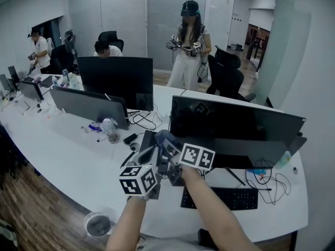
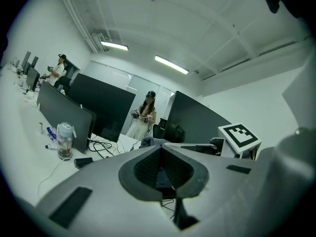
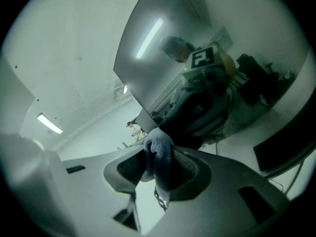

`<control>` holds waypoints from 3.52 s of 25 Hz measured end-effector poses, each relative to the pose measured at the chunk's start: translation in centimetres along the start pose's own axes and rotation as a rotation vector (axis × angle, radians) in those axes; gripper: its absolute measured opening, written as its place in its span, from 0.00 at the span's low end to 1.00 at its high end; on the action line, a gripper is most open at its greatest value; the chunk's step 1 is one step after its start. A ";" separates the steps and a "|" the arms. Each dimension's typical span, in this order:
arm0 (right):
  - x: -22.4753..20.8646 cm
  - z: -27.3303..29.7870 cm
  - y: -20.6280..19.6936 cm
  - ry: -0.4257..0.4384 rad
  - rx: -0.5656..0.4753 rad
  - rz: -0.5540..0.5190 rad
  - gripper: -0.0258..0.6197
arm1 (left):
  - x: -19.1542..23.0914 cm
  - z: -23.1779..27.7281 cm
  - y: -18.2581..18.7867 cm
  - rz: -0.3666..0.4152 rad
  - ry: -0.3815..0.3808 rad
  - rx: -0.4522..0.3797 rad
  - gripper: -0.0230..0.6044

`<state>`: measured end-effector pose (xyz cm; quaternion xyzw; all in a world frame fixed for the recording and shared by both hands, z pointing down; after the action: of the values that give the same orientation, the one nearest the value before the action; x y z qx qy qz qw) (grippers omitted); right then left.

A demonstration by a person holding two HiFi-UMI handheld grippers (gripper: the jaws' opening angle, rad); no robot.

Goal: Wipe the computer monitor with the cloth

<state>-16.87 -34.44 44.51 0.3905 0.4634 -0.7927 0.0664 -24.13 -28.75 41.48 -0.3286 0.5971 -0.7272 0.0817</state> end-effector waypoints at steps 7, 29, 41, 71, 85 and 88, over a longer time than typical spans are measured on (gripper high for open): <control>0.7 -0.3 0.9 0.012 -0.010 -0.020 0.24 | -0.2 0.0 1.1 -0.005 -0.004 -0.023 0.05; 3.7 -0.6 4.6 0.035 -0.081 -0.057 0.24 | -0.9 0.0 2.0 0.025 -0.010 -0.024 0.05; 5.1 -0.7 6.2 -0.007 -0.180 -0.053 0.24 | -0.4 -0.3 2.6 0.021 0.008 -0.038 0.05; 9.9 -1.9 11.5 0.063 -0.356 -0.141 0.24 | 0.5 -0.6 3.2 0.003 0.011 -0.059 0.05; 11.5 -4.3 14.3 0.087 -0.447 -0.189 0.24 | 0.0 -0.6 3.6 0.009 0.003 -0.069 0.05; 11.9 -5.4 15.2 0.104 -0.478 -0.207 0.24 | -0.3 -0.6 3.8 0.013 -0.003 -0.073 0.05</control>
<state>-14.86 -35.66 24.59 0.3544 0.6778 -0.6422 0.0515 -25.23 -29.15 37.84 -0.3286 0.6252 -0.7039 0.0753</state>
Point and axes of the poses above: the fingertips, and each gripper's own axes: z forward along the fingers, x to its left, y out of its top, the point moved 2 cm from there along -z, backward along the fingers, and after that the axes turned 7 degrees about -y, right-handed, at the moved point
